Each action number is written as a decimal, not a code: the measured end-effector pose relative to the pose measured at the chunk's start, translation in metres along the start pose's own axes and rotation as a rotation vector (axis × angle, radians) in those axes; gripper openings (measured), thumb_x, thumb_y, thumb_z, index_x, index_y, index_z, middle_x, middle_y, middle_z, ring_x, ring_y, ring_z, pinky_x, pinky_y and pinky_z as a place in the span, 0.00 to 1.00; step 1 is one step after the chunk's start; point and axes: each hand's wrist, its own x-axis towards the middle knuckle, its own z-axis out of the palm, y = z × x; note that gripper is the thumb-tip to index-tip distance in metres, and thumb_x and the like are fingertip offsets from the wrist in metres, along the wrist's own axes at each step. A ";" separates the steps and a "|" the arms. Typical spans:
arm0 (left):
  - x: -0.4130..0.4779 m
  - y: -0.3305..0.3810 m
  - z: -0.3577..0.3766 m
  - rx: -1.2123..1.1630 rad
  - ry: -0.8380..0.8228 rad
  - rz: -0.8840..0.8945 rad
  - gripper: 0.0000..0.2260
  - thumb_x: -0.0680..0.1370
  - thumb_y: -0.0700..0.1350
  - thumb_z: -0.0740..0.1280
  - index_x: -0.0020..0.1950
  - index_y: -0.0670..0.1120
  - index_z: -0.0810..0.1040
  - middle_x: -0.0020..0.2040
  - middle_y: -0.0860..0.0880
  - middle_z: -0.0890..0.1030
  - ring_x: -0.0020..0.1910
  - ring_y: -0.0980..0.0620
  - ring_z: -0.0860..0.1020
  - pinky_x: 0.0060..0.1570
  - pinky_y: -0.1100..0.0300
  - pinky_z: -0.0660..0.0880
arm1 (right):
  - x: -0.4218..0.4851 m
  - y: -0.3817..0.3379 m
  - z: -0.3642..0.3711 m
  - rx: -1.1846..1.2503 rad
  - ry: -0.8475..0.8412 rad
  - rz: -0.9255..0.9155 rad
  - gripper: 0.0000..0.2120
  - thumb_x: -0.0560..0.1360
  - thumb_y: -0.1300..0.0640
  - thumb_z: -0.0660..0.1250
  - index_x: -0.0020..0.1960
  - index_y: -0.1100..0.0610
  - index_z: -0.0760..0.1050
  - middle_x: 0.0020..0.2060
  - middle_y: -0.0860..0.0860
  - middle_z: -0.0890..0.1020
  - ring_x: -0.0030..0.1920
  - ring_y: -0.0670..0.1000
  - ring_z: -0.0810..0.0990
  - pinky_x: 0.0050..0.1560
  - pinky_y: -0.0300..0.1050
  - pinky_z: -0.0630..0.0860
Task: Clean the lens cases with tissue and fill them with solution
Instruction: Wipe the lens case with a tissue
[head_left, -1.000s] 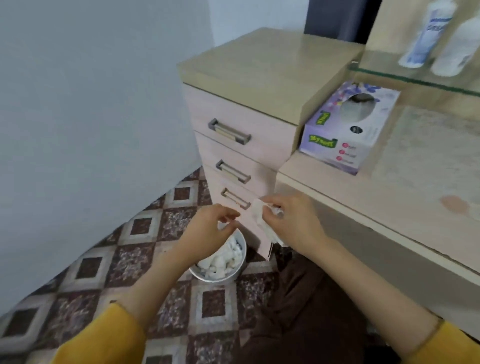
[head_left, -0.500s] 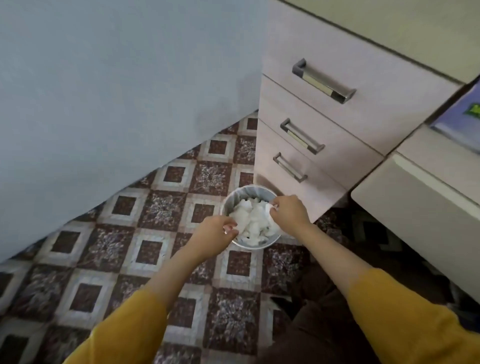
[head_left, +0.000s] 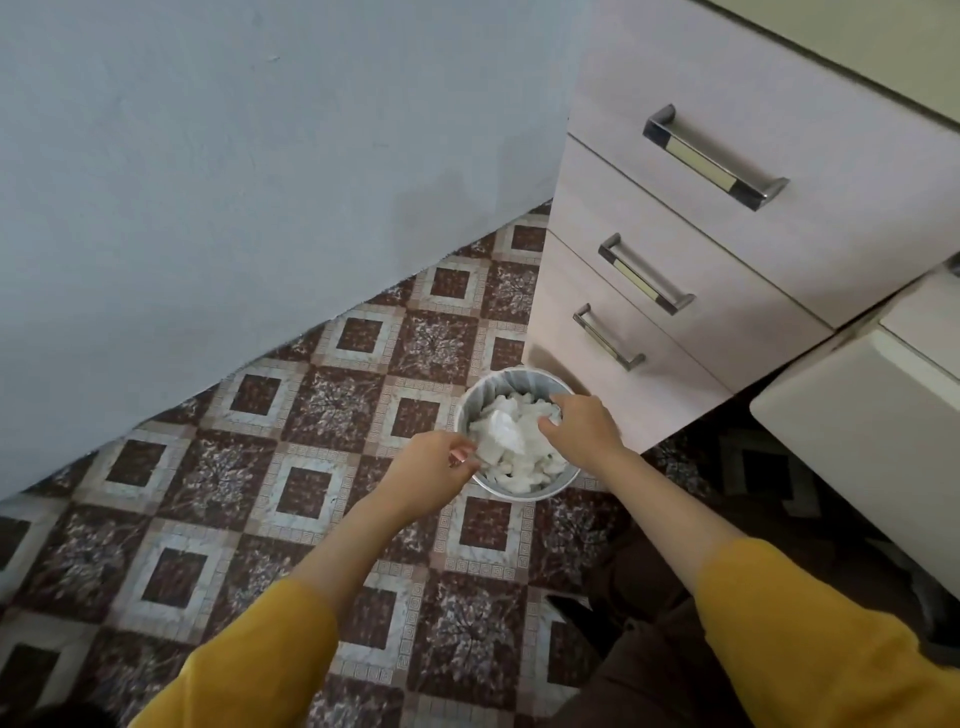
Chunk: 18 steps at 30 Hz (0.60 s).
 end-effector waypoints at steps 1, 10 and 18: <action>0.000 0.001 0.000 -0.002 0.000 0.002 0.14 0.78 0.48 0.63 0.60 0.44 0.76 0.54 0.49 0.80 0.45 0.58 0.74 0.47 0.64 0.72 | -0.001 0.001 0.000 -0.003 -0.002 0.001 0.22 0.76 0.52 0.62 0.67 0.60 0.69 0.53 0.57 0.80 0.57 0.57 0.75 0.51 0.44 0.71; -0.015 0.020 -0.013 0.045 0.020 0.037 0.13 0.78 0.49 0.63 0.60 0.45 0.77 0.53 0.50 0.81 0.49 0.55 0.77 0.51 0.62 0.73 | -0.025 0.000 -0.010 0.027 0.020 -0.075 0.21 0.75 0.49 0.64 0.65 0.58 0.72 0.60 0.53 0.77 0.60 0.52 0.74 0.58 0.45 0.71; -0.053 0.067 -0.026 0.067 0.077 0.166 0.13 0.77 0.47 0.64 0.59 0.45 0.77 0.54 0.49 0.81 0.49 0.56 0.77 0.51 0.63 0.73 | -0.083 -0.007 -0.043 0.081 0.177 -0.223 0.15 0.74 0.47 0.65 0.51 0.58 0.80 0.47 0.51 0.82 0.47 0.50 0.78 0.45 0.43 0.72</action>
